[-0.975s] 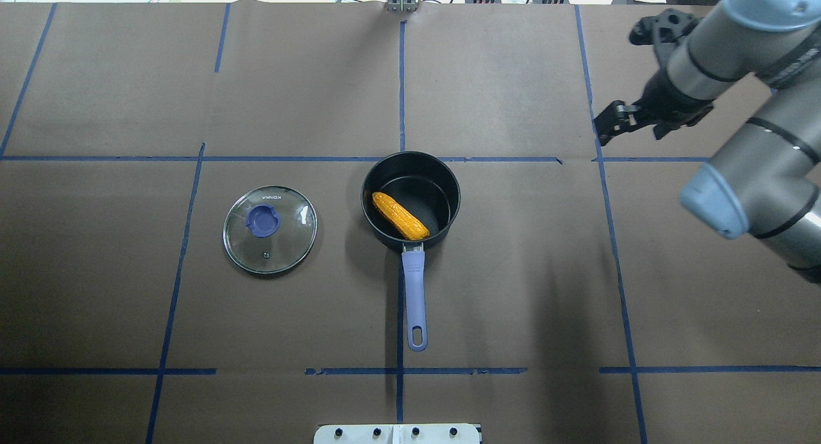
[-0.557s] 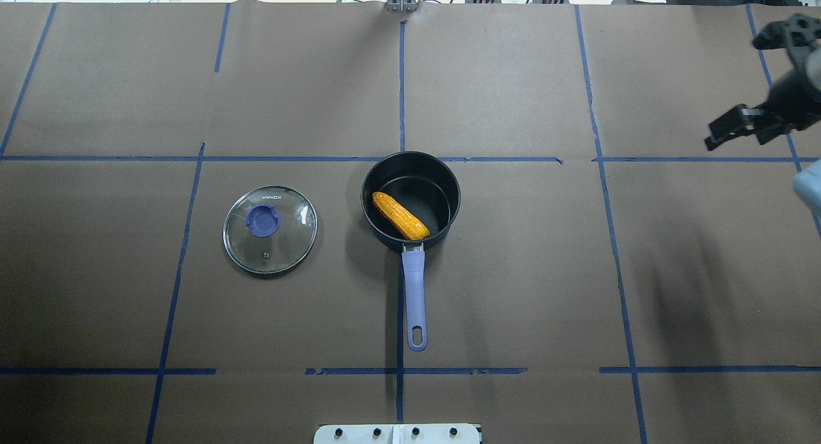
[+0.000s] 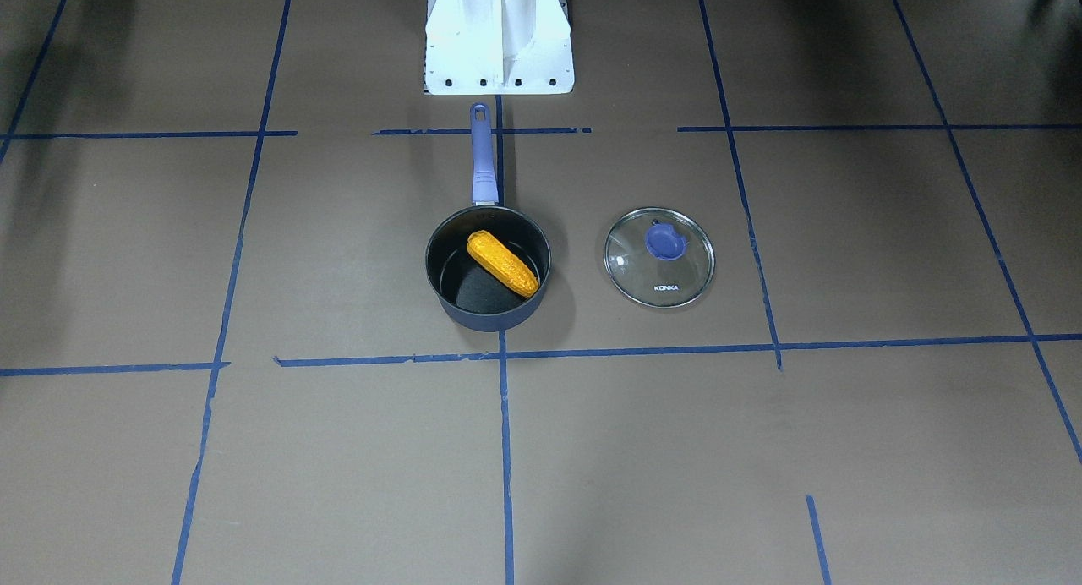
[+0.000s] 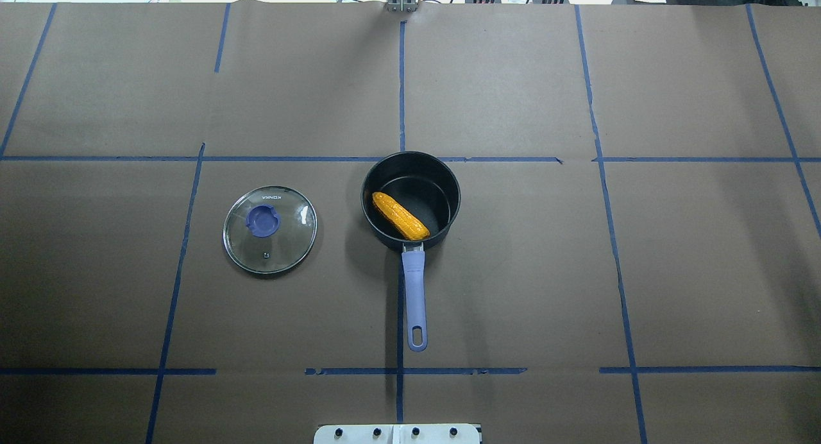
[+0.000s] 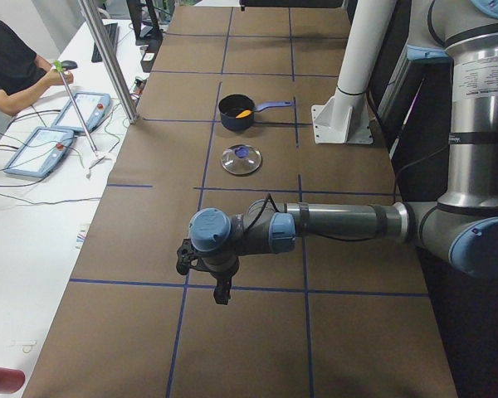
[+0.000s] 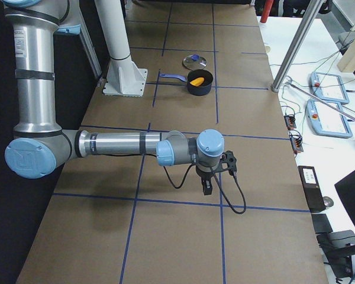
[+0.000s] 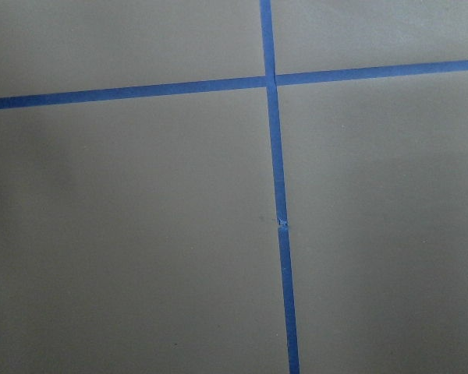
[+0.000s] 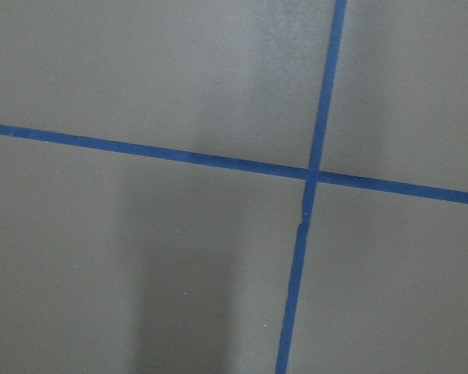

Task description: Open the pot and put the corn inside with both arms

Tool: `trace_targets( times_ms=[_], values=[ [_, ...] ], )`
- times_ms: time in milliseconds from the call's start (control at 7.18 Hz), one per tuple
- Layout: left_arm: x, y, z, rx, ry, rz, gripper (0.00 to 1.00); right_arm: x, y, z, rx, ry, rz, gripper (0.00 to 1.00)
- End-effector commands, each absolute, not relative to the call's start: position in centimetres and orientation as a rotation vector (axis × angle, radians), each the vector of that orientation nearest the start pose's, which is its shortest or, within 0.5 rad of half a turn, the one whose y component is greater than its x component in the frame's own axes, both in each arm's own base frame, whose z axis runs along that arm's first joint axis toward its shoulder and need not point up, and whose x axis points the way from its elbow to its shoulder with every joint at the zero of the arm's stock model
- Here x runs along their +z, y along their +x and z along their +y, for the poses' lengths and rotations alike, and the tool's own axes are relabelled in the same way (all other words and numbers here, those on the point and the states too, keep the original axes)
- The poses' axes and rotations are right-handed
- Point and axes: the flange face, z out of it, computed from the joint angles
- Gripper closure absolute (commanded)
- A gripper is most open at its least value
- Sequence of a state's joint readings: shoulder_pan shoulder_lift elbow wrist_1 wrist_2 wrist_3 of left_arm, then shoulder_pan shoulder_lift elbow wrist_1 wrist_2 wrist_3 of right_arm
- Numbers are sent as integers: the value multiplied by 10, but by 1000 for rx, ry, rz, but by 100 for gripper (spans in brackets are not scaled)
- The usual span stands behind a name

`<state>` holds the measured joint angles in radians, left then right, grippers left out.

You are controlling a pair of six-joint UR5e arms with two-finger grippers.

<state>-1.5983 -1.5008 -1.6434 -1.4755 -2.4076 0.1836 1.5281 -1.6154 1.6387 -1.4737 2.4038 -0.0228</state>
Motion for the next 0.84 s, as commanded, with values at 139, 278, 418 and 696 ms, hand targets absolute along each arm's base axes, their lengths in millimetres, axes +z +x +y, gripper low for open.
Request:
trace_targets(
  times_ms=[139, 278, 418, 696],
  values=[
    [665, -72, -453, 110, -3, 841, 0, 660, 55, -457, -77, 73, -830, 0],
    [667, -71, -453, 109, -7, 841, 0, 666, 55, -455, -68, 52, -840, 0],
    [667, -72, -453, 109, -6, 841, 0, 669, 56, -454, -55, 32, -842, 0],
    [667, -71, -453, 108, -7, 843, 0, 665, 56, -458, -54, 31, -837, 0]
  ],
)
